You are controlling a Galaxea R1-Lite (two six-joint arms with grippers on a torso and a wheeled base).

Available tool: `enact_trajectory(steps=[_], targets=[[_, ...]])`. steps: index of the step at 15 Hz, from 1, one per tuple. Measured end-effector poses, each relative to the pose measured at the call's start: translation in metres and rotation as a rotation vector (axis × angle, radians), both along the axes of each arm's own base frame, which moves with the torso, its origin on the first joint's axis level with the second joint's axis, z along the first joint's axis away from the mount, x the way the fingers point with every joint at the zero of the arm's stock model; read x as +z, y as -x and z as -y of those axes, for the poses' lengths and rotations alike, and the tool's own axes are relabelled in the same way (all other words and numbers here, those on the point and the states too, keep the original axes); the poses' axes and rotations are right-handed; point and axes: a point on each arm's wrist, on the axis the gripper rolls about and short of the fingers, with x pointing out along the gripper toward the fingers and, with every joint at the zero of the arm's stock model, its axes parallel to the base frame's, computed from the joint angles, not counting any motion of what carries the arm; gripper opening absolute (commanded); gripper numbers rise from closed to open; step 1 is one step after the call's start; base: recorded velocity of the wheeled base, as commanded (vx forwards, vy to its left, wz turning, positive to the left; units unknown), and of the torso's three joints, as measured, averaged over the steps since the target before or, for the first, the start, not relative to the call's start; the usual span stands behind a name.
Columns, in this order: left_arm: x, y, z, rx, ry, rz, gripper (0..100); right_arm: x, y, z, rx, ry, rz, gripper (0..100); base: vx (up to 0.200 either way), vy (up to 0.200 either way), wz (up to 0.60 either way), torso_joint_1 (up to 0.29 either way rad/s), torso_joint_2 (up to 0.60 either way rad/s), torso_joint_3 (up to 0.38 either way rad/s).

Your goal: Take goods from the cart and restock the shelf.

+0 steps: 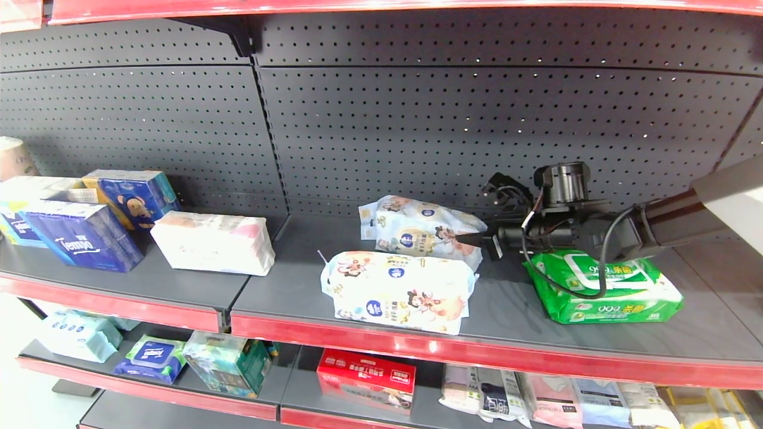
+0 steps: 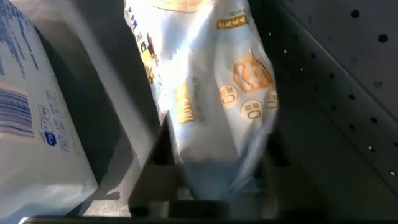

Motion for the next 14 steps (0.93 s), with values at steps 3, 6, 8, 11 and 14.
enact_trajectory(steps=[3,6,8,11,14], targets=[[0.0000,0.0000,0.0000,0.000,0.000,0.000,100,-0.0008,-0.0001,0.0020,-0.001,0.004,0.000,0,0.000,0.000,0.00,0.000,0.00,0.000],[0.0000,0.0000,0.0000,0.000,0.000,0.000,100,-0.0010,-0.0007,0.0065,-0.002,0.011,0.012,0,0.000,0.000,0.00,0.000,0.00,0.000],[0.0000,0.0000,0.0000,0.000,0.000,0.000,100,0.0022,-0.0028,0.0094,-0.008,0.013,0.026,0,0.000,0.000,0.00,0.000,0.00,0.000],[0.0000,0.0000,0.0000,0.000,0.000,0.000,100,0.0034,-0.0026,0.0082,-0.004,0.006,0.028,0,0.000,0.000,0.00,0.000,0.00,0.000],[0.0000,0.0000,0.0000,0.000,0.000,0.000,100,0.0043,-0.0009,0.0041,0.061,-0.032,0.019,0,0.000,0.000,0.00,0.000,0.00,0.000]])
